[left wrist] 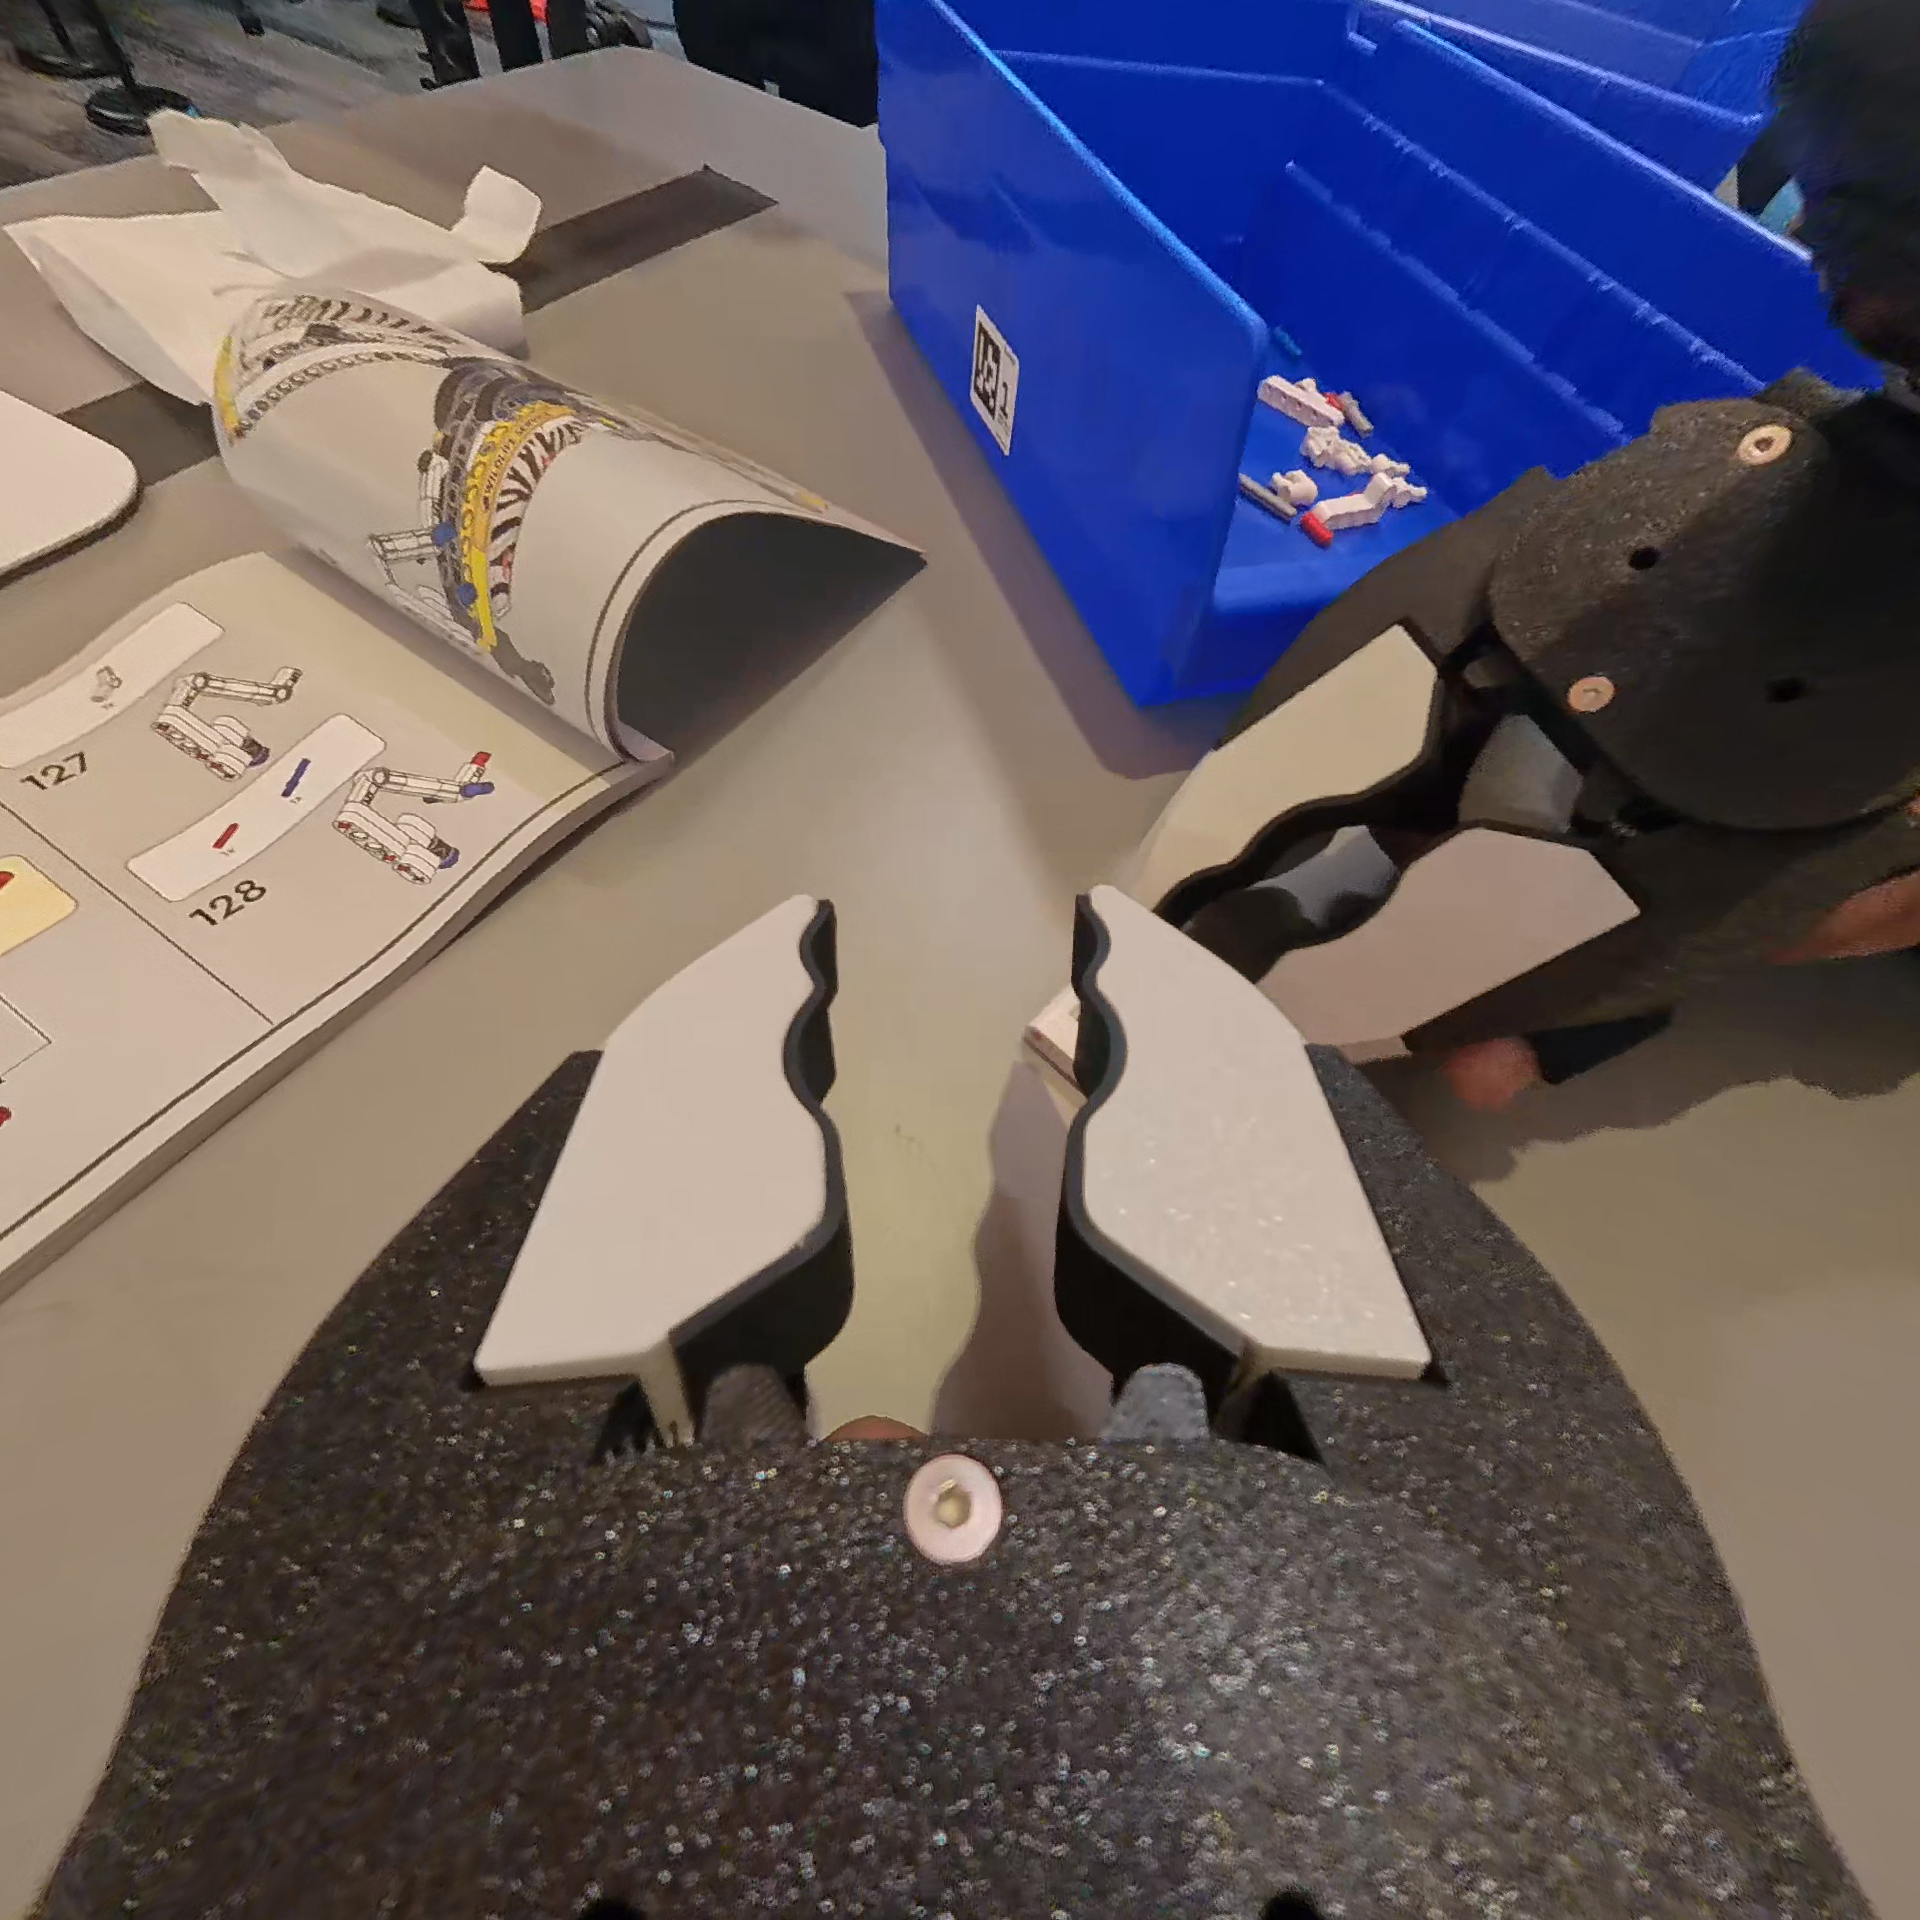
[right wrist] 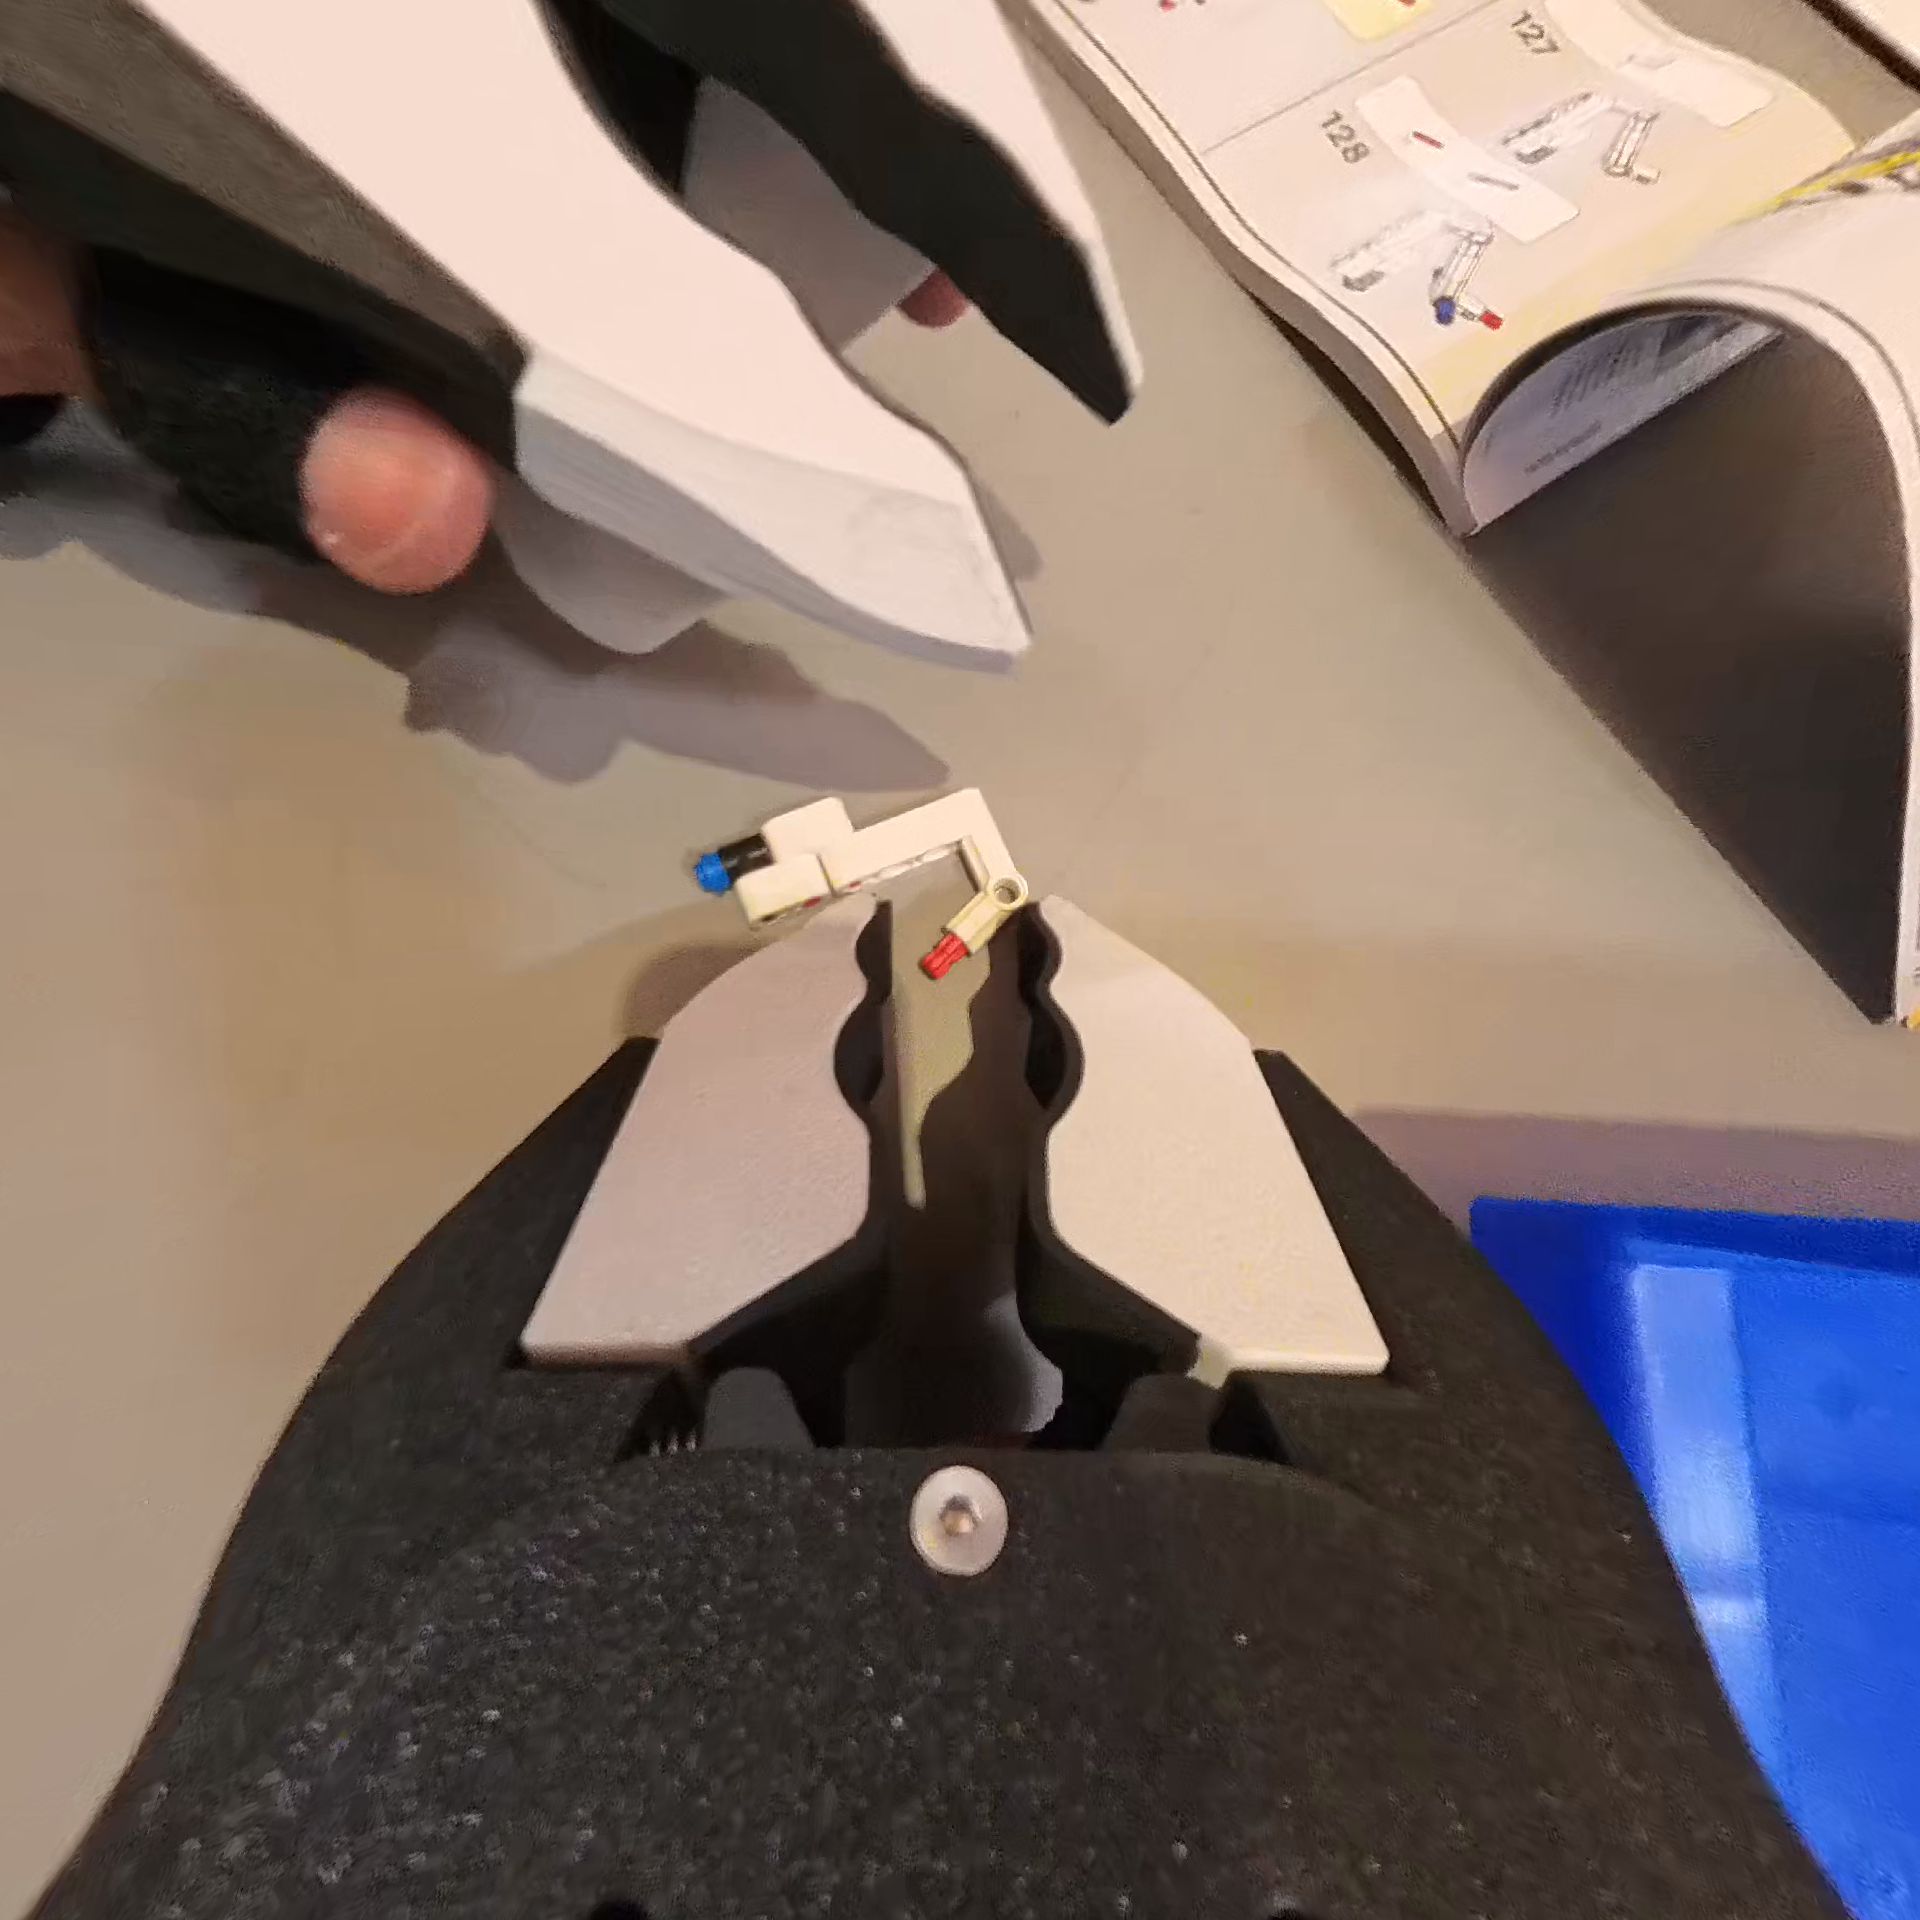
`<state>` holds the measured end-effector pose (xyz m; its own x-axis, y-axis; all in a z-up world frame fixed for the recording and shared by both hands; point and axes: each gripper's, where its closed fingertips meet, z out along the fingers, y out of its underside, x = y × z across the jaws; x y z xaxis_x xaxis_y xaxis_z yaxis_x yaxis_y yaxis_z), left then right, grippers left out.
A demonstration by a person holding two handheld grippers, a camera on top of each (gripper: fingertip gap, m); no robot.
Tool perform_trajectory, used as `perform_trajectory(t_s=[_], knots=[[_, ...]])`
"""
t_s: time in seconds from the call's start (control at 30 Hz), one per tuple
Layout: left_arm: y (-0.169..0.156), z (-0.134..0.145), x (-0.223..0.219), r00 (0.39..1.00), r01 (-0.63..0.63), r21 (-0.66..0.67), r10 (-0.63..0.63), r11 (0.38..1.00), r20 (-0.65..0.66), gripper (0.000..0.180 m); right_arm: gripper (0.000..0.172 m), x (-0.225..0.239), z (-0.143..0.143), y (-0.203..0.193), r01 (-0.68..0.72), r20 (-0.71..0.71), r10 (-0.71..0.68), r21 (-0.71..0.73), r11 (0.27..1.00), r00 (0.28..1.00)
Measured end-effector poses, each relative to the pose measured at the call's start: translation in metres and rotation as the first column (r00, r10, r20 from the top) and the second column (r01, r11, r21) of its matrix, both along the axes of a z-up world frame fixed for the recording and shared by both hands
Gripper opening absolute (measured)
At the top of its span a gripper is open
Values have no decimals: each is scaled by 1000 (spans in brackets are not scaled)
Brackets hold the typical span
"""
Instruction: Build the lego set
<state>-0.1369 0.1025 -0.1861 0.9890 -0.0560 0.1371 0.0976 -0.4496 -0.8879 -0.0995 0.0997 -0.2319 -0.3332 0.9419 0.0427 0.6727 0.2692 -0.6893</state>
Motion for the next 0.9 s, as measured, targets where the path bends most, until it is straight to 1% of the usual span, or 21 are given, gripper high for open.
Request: perform_trajectory(t_s=[0.13,0.3,0.4,0.5,0.63,0.7,0.8,0.9], knots=[[-7,-6,7,999,40,-41,-40,998,-5,42,10,-5,0,-1,-11,-11,11,24,1000,1000],[-16,-9,10,998,64,-79,-61,995,32,41,8,-7,2,-4,-68,-47,71,64,996,996],[-21,-14,17,990,124,-120,-114,985,87,41,8,-8,9,-4,-112,-114,128,142,983,985],[-22,-11,22,980,174,-104,-162,979,113,41,8,-6,23,-9,-171,-209,220,226,959,953],[-28,-8,37,945,291,-87,-273,953,180,39,8,-1,47,-23,-252,-338,360,323,912,869],[-31,-4,46,919,345,-53,-326,937,221,32,8,1,54,-26,-262,-374,397,363,894,838],[-37,1,57,877,422,-12,-405,906,258,20,7,4,59,-32,-288,-403,434,373,882,806],[-39,6,60,865,441,23,-432,897,254,11,8,7,60,-33,-309,-408,457,378,873,791]])
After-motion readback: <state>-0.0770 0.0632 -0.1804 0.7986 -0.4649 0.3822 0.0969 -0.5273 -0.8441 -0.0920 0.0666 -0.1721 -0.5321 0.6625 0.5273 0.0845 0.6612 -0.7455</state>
